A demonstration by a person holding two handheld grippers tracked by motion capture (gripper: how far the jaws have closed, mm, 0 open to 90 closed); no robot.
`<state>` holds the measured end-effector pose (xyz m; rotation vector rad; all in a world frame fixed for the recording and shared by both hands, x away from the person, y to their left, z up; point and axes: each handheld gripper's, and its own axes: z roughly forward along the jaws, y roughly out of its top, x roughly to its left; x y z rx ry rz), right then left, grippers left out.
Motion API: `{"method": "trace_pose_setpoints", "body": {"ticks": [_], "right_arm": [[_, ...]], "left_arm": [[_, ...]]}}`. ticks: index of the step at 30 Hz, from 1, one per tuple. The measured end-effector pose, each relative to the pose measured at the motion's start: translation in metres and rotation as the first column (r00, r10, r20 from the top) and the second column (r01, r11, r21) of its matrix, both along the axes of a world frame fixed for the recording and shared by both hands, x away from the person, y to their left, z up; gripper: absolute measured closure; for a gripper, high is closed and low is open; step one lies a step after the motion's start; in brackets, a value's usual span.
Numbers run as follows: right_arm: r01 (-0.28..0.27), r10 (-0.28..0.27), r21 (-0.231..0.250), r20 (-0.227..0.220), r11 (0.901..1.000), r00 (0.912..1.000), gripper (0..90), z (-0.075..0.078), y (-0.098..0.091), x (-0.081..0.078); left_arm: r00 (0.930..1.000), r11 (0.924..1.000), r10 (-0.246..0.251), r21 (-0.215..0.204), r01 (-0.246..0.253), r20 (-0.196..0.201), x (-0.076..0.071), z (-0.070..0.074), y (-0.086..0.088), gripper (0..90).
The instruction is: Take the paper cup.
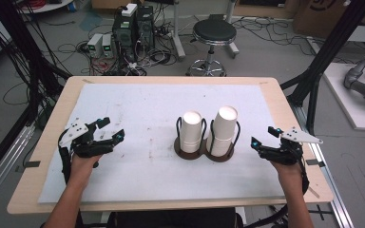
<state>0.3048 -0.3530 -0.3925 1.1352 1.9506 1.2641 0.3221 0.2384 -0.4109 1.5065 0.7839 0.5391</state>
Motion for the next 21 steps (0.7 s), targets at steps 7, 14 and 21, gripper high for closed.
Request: {"method": "trace_pose_setpoints", "body": {"ticks": [7,14,21], "right_arm": [[0.018,-0.019,0.035,0.030,0.9992,0.9994,19.2,0.001,-0.008,-0.003],[0.026,-0.028,0.038,0.054,0.9989,0.9982,19.5,0.005,-0.008,-0.009],[0.010,-0.016,0.050,0.116,0.9987,0.9932,44.4,0.020,-0.004,-0.023]], "left_arm": [[1.0000,1.0000,-0.004,0.003,0.004,-0.005,0.002,-0.002,-0.004,18.4],[0.9999,0.9999,-0.012,0.010,0.012,-0.007,0.000,-0.001,-0.006,18.4],[0.9997,0.9994,-0.025,0.026,0.025,-0.008,-0.003,0.000,-0.008,18.7]]}}
